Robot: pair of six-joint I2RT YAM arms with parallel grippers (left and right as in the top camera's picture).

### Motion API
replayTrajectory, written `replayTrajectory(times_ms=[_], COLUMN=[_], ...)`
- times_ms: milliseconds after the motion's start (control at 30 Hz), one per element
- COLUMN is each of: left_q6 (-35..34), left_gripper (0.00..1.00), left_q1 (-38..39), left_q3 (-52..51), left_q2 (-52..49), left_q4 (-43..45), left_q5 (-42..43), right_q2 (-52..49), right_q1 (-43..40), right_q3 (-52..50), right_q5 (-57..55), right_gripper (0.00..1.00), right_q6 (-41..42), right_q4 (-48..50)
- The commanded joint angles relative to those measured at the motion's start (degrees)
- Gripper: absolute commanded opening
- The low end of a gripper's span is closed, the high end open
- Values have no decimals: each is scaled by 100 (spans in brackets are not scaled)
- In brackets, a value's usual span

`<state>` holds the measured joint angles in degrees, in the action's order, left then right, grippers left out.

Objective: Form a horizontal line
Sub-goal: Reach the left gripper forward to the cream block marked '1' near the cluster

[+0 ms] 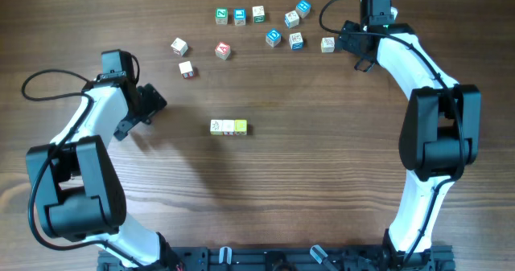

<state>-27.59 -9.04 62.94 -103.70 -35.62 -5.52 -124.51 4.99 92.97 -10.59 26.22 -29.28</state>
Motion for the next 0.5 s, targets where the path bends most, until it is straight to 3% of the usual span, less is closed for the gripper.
replayTrajectory(times_ms=[0, 100, 133, 200, 233, 300, 367, 467], left_q6=[-31, -9, 35, 33, 7, 33, 612, 949], left_gripper=[100, 100, 82, 20, 4, 4, 4, 4], left_q1=[-22, -24, -24, -87, -179, -374, -533, -623], left_q3=[2, 2, 2, 9, 37, 254, 782, 2756], left_q2=[-55, -42, -31, 31, 136, 457, 688, 715], left_q4=[109, 153, 125, 138, 157, 74, -299, -2135], left_q5=[1491, 1508, 1491, 1401, 1408, 1443, 1884, 1897], right_q2=[22, 22, 22, 22, 22, 22, 22, 22], right_q1=[20, 20, 20, 20, 20, 20, 20, 20], right_q3=[-48, -48, -48, -48, -48, -48, -48, -48], right_q5=[-116, -116, -116, -118, -116, -116, -116, -116], right_gripper=[100, 100, 100, 100, 100, 100, 100, 100], right_q6=[-68, -70, -72, -68, -70, -70, -68, -70], right_q4=[22, 22, 20, 22, 22, 22, 20, 20])
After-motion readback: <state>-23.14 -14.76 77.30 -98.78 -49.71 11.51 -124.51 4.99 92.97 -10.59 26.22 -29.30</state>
